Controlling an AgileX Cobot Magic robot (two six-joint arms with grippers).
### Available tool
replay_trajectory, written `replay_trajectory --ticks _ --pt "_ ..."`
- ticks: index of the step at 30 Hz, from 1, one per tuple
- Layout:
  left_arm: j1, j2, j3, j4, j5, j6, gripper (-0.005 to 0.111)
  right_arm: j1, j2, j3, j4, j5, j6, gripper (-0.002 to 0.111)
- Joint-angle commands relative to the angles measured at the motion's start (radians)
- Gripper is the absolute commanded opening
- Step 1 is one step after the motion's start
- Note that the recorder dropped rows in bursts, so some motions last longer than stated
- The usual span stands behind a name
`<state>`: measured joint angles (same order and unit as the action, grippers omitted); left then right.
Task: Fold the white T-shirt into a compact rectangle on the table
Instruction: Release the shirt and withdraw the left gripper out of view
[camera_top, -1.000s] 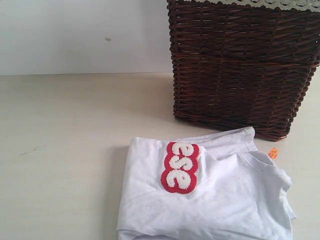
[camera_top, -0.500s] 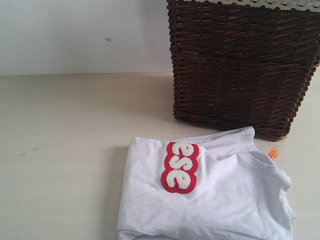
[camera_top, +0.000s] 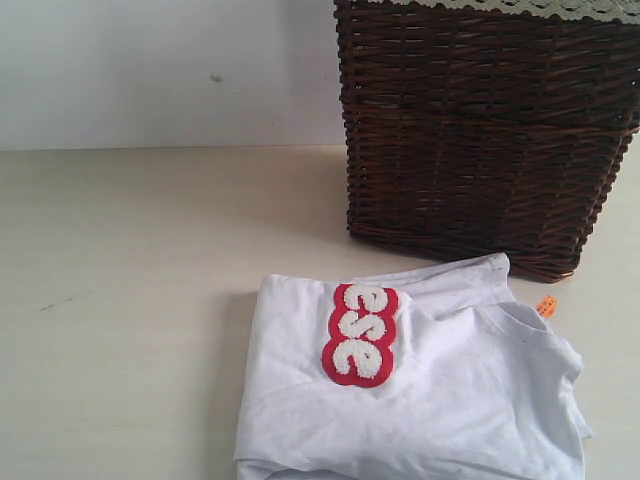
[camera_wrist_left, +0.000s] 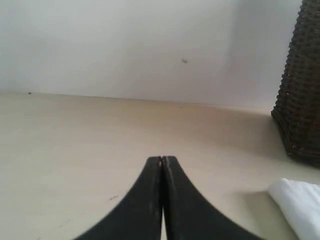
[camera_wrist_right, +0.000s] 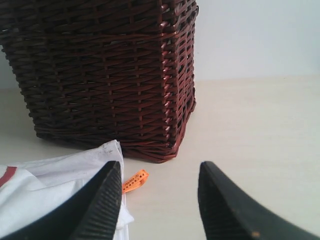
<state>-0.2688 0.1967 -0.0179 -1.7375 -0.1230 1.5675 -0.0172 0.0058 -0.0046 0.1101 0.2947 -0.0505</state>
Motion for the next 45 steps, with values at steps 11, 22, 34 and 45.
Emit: replay_trajectory --ticks 11,22,34,45 --pt "0.289 -0.197 0.018 0.026 0.169 0.531 0.0 -0.006 -0.006 0.005 -0.003 -0.013 0.001 0.047" --pt "0.298 -0.197 0.018 1.215 0.261 -1.023 0.0 -0.006 -0.006 0.005 -0.003 -0.013 0.001 0.047" --pt "0.299 -0.163 0.018 1.488 0.521 -1.558 0.0 -0.006 -0.006 0.005 -0.003 -0.013 0.001 0.047" --pt "0.299 -0.136 0.018 1.679 0.533 -1.269 0.0 -0.006 -0.006 0.005 -0.003 -0.013 0.001 0.047"
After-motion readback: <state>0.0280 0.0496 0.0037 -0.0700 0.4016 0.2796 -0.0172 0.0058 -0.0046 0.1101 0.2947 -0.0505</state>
